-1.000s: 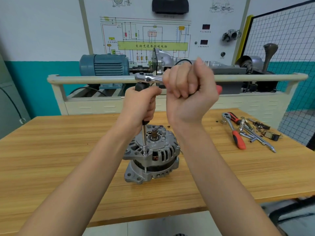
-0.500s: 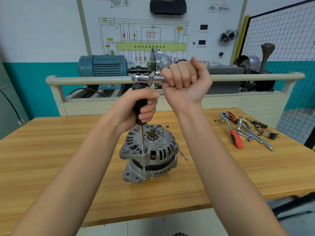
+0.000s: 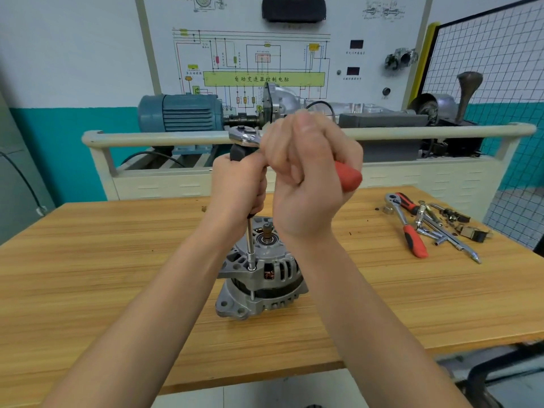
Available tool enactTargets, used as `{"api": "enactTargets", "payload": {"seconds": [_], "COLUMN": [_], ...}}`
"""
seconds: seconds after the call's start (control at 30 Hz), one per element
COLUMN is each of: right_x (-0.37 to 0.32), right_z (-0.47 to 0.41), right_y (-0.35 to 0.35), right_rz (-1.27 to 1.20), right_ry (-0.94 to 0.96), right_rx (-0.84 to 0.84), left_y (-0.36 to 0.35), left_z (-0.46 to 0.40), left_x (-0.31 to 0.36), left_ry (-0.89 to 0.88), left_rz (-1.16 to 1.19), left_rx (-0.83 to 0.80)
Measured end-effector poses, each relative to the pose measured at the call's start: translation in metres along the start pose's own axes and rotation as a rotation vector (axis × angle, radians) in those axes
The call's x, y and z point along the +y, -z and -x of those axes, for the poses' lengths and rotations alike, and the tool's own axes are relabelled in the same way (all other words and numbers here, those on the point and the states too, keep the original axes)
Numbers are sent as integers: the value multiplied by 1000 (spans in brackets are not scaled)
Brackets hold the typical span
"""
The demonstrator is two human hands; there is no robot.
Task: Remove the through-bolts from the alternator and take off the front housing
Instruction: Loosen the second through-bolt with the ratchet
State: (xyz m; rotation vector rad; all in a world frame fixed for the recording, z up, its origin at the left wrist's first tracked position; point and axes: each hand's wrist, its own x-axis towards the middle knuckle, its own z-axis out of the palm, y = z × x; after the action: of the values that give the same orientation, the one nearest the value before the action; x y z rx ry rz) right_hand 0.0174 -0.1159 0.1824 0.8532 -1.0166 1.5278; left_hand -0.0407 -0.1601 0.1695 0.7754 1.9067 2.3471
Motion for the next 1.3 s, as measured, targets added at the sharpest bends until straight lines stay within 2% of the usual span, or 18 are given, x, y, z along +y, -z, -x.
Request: {"api": "enactTargets", "payload": {"seconds": [0.07,0.2,0.33,0.5,0.57,0.63,0.77,0.87,0.93,1.03,1.1,1.2,1.3], "right_x": [2,2,6,15,12,6,-2,-3,-2,-2,0,7,16], "right_z": [-1,-20,-34,-39,-35,-29,-13,1,4,-9,-22,-36,-41], "right_y": [-1,18,38,41,39,35,17,6,4,12,23,40,50], "right_rz": [-20,-374,-720,-802,-775,-679,-375,-102,-66,-277,-469,-700,-859], "right_ry": [-2,-226,-501,-560,-510,-434,-200,-16,17,-97,-249,-498,-619], "right_rx": [0,30,233,334,298,238,87,36,16,21,57,221,371], "left_y": [1,9,17,19,18,16,6,-1,-1,4,12,20,18], "left_z": [0,-3,-6,-12,-13,-12,-6,-1,1,-2,-5,-9,-11], "left_x": [1,2,6,6,4,2,0,-1,-2,-1,3,8,9], "left_ry": [8,64,76,167,163,128,55,-4,-35,-6,41,77,109], "left_rz": [22,60,88,213,212,181,132,80,56,64,87,83,72], "left_rx": [-7,-178,-411,-632,-604,-505,-256,-91,-46,-112,-267,-504,-586]}}
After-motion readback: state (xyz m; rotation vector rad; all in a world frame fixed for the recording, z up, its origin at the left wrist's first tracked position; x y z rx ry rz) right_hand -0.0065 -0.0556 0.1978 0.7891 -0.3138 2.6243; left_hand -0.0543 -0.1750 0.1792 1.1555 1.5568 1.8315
